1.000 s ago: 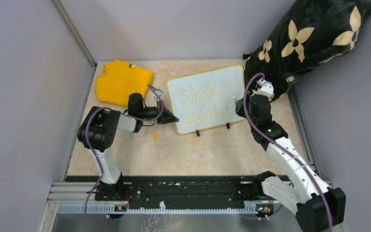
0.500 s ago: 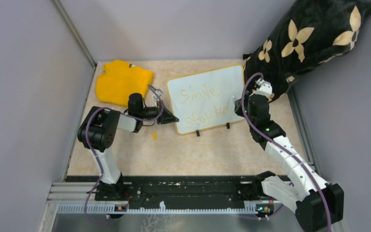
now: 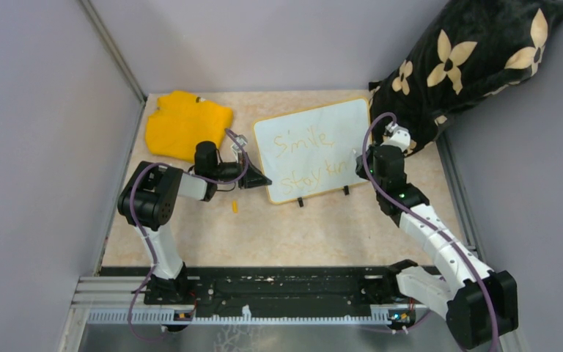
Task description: Write a sentence on the whiteboard
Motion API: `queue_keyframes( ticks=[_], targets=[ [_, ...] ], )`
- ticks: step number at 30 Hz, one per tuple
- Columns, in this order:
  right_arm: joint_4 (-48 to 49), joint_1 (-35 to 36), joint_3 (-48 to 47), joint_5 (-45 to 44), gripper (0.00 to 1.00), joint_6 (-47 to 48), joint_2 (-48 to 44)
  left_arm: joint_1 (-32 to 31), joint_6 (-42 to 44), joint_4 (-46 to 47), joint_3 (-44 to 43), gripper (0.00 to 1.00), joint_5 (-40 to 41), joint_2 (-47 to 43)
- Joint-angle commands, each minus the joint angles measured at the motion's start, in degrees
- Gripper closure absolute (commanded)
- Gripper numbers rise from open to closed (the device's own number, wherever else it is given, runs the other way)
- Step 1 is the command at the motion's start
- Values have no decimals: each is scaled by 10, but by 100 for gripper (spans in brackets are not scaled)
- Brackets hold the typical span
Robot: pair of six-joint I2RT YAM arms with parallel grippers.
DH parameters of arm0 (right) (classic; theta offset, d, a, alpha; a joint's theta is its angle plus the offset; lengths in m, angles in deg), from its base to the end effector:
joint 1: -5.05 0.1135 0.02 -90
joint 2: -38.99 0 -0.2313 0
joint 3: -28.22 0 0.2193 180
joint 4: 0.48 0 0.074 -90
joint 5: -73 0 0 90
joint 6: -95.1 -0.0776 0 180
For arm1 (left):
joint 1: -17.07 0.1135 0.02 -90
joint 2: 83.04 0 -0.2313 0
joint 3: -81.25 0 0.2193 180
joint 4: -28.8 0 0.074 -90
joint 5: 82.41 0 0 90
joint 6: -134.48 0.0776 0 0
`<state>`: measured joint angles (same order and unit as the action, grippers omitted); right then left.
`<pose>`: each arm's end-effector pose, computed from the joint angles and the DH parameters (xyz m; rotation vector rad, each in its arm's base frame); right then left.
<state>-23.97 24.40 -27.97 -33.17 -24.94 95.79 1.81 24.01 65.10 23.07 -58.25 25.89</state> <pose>0.2414 0.0619 0.2441 0.3652 1.9506 0.2801 0.3057 -0.1568 0.1361 0.7805 1.7497 -1.4623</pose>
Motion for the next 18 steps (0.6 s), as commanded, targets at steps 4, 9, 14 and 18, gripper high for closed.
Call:
queue_keyframes(
  ticks=[4, 9, 14, 18],
  targets=[
    [28, -10, 7, -1, 100, -6, 4, -1, 14, -48, -2, 100, 28, 5],
    [23, -11, 22, 2, 100, -9, -3, -1, 15, -49, -2, 100, 29, 5],
    [17, -10, 48, 2, 100, -14, -18, -1, 14, -49, -2, 100, 28, 5],
    [13, -11, 70, 7, 100, -17, -33, -1, 14, -49, -3, 100, 29, 5]
  ],
)
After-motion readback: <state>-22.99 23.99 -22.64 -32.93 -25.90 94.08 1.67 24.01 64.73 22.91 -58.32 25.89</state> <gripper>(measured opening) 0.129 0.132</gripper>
